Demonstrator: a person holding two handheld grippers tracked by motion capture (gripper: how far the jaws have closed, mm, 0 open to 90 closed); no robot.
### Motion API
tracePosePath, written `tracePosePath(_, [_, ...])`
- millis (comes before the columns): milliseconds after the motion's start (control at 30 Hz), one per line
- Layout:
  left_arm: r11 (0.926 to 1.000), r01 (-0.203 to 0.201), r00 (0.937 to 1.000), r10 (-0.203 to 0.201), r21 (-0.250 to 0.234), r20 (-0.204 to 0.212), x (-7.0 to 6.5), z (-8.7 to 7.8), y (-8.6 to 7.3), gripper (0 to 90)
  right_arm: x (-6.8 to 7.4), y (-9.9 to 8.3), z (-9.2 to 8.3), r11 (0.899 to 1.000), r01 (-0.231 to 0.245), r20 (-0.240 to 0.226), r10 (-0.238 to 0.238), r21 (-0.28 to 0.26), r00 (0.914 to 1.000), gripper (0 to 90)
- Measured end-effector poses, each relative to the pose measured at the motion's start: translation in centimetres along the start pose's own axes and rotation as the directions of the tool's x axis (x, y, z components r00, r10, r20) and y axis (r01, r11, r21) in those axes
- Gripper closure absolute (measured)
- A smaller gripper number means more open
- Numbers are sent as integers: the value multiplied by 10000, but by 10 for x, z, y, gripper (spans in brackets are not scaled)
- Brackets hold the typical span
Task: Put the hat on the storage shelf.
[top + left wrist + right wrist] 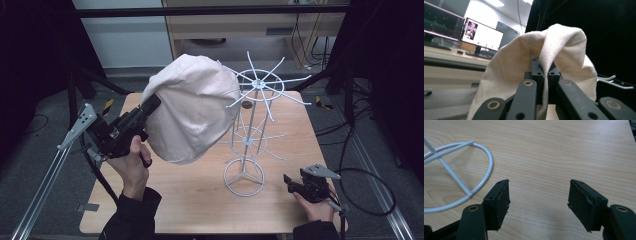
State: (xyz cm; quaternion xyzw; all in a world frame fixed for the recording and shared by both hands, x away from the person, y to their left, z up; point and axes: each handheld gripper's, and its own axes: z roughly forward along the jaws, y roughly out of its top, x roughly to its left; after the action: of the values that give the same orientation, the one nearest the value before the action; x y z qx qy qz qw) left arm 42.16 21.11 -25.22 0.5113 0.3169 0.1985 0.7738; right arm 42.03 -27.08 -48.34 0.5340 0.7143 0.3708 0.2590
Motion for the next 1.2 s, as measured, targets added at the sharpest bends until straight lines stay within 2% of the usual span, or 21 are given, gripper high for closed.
tracePosePath(367, [9971,235,9995,-218,726,-237,17,0,-21,881,0,0,0,10000,24,10,-24,-4,10000,335])
tracePosePath(867, [9869,211,9994,-164,1600,-309,27,7,-46,878,0,0,0,10000,34,17,-34,-15,10000,335])
tracePosePath(1200, [9767,-150,9991,232,2140,-357,24,11,-61,876,-1,0,0,10000,31,-6,-31,-32,10000,335])
